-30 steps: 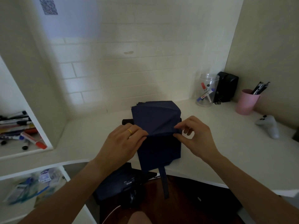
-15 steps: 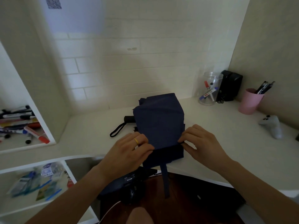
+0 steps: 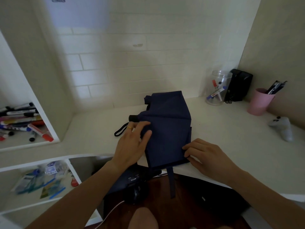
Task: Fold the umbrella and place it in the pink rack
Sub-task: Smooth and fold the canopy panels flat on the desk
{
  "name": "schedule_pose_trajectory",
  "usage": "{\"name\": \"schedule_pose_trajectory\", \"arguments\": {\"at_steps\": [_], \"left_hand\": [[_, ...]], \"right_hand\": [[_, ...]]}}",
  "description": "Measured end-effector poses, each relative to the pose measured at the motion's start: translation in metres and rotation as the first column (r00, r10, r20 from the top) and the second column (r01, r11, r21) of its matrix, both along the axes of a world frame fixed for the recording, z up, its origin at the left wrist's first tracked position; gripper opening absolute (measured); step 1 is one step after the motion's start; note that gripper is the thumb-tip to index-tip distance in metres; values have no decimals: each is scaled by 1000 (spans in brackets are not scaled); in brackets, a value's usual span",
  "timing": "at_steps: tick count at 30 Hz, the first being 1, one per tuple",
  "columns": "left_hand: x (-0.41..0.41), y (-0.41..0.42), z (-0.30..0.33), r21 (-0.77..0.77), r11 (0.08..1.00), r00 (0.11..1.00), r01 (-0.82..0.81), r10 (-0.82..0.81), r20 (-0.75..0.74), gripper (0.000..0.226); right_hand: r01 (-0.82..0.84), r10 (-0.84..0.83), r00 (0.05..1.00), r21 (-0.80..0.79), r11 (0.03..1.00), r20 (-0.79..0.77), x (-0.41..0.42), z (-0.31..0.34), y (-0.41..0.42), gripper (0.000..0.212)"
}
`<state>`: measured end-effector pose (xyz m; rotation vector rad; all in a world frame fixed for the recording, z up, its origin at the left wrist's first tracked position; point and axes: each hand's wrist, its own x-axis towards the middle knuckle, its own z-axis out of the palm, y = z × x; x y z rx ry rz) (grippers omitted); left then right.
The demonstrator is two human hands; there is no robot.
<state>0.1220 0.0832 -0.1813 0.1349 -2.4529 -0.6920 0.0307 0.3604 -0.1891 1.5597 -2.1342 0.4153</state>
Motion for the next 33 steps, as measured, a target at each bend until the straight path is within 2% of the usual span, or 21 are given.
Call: {"name": "schedule_pose_trajectory", "arguments": {"at_steps": [3, 7, 9, 11, 13, 14, 16, 19, 20, 22, 24, 25, 26, 28, 30, 33], "left_hand": [[-6, -3, -14, 61, 993, 995, 100, -101, 20, 37], [-9, -6, -29, -54, 991, 992, 125, -123, 38, 45], [-8, -5, -35, -127, 981, 988, 146, -139, 61, 49], [-6, -4, -37, -176, 972, 987, 156, -145, 72, 50], [-4, -4, -37, -177, 972, 988, 152, -142, 68, 49], [-4, -3, -37, -167, 974, 988, 153, -144, 63, 49], [-4, -4, -37, -153, 976, 987, 158, -151, 53, 49], [-4, -3, -37, -189, 966, 984, 178, -168, 66, 49], [-4, -3, -37, -224, 957, 982, 184, -171, 75, 48], [-5, -3, -37, -278, 943, 982, 184, -166, 87, 45], [-5, -5, -37, -291, 941, 984, 172, -147, 106, 48], [-5, -5, -37, -295, 941, 984, 164, -135, 116, 50], [-6, -6, -37, -303, 940, 984, 157, -125, 124, 51], [-6, -8, -37, -334, 932, 986, 144, -106, 129, 52], [-6, -11, -37, -386, 913, 986, 129, -77, 146, 53], [-5, -15, -34, -481, 870, 986, 105, -26, 167, 55]], "right_hand": [[2, -2, 1000, 5, 1000, 23, 0, -3, 3, 4], [23, -28, 995, 55, 998, 94, -2, -7, 8, 14], [77, -88, 967, 55, 996, 239, 0, -6, 8, 14], [236, -175, 860, -70, 969, 479, 2, -1, 2, 7], [470, -222, 741, -253, 846, 634, -6, 7, -7, 6], [563, -245, 684, -284, 776, 687, -12, 11, -13, 9], [652, -243, 581, -265, 711, 777, -22, 16, -25, 21], [654, -219, 502, -201, 730, 836, -34, 10, -39, 29], [648, -248, 501, -169, 743, 829, -36, 7, -41, 27], [653, -370, 568, -129, 747, 735, -38, 3, -44, 21], [634, -462, 710, -197, 748, 531, -31, 3, -42, 16], [552, -435, 806, -242, 798, 403, -26, 4, -41, 20], [436, -369, 883, -218, 873, 290, -19, 5, -41, 27], [264, -267, 950, 39, 964, 164, -12, 1, -41, 51], [233, -293, 941, 303, 924, 169, -14, -5, -38, 69], [221, -349, 913, 460, 860, 213, -20, -12, -35, 73]]}}
